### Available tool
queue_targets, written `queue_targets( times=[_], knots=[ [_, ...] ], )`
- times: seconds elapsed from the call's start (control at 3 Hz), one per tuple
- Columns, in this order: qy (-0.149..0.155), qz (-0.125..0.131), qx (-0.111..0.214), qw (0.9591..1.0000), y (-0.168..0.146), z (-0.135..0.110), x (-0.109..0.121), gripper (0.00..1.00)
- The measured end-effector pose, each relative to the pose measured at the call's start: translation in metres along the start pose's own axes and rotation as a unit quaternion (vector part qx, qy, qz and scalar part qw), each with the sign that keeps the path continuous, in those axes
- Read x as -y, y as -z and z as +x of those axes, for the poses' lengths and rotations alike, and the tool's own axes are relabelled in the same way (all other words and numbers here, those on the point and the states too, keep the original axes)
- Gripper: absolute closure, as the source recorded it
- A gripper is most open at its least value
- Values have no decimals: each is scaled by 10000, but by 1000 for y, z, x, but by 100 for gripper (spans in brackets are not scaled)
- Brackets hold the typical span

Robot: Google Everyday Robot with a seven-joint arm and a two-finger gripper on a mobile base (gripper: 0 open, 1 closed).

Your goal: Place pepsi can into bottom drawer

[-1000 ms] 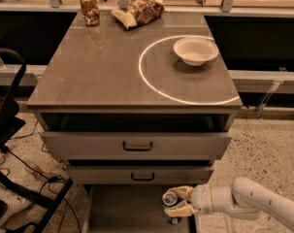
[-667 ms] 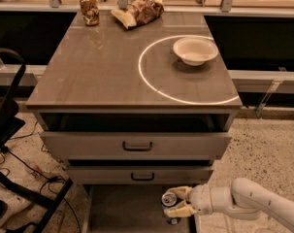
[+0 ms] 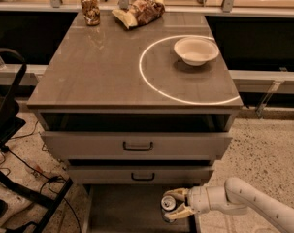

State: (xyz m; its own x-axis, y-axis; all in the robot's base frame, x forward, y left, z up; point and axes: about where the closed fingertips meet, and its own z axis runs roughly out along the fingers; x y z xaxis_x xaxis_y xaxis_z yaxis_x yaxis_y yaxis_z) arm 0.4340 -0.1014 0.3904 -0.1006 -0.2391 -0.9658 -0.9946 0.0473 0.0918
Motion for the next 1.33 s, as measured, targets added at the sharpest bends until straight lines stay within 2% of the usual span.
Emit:
queue_targets(
  times=[0.33,0.67,1.0,1.33],
  knots=[
    [378,-229,266,9987,6,35,13,100],
    [476,-168,348,9981,15,56,16,100],
    [372,37,617,9974,17,87,16,100],
    [372,37,617,9974,17,87,16,100]
  ],
)
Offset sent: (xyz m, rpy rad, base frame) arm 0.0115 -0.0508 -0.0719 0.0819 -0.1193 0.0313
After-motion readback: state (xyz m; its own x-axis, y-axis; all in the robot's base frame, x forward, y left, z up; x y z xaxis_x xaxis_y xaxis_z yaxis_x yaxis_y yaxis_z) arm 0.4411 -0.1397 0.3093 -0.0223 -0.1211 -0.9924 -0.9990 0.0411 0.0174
